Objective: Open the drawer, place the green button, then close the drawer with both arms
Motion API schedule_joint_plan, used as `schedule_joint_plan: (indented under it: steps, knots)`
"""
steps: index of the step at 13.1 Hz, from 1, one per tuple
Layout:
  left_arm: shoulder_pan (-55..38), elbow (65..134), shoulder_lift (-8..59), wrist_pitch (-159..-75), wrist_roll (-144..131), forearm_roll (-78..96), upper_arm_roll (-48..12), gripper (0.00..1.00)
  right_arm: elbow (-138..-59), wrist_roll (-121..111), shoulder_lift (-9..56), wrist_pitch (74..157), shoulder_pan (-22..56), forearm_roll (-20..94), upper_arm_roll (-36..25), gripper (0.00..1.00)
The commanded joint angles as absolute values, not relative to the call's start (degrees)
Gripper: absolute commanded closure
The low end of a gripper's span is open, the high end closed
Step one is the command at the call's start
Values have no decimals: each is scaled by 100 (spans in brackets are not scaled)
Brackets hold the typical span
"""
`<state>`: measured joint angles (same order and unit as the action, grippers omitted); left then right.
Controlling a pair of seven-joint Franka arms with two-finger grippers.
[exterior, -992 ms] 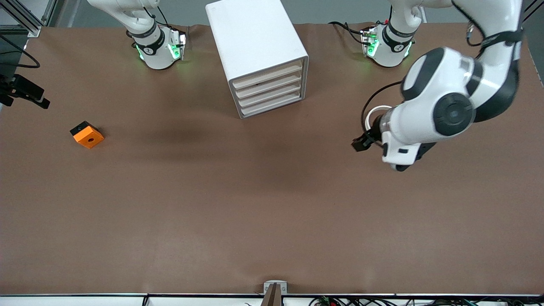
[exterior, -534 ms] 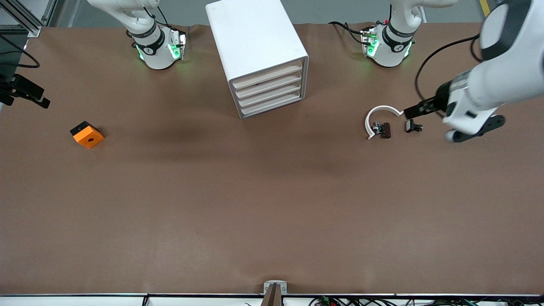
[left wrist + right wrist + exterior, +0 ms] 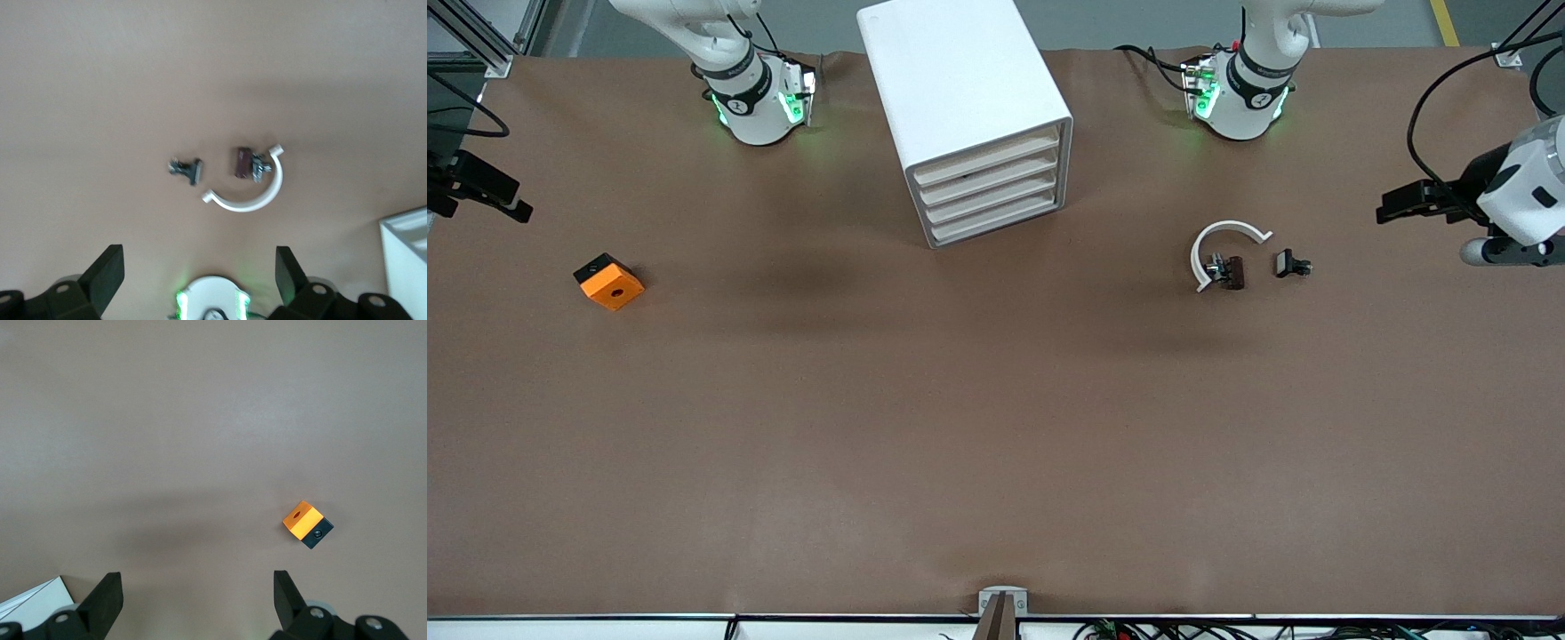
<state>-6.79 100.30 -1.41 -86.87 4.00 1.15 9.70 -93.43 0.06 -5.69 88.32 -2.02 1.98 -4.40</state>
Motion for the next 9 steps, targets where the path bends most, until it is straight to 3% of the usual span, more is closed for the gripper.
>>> schedule_joint_plan:
  steps: [1, 5, 9]
  knots:
    - [-606, 10301, -255, -9210, 738, -9, 941, 0, -9299, 70, -650, 8754, -255, 237, -369, 0]
    - [-598, 10039, -237, -9343, 616, -132, 484, 0, -9281, 62, -642, 8780, -246, 220, -352, 0]
    - [-615, 9493, -167, -9281, 299, -62, 466, 0, -9272, 62, -633, 8815, -229, 193, -352, 0]
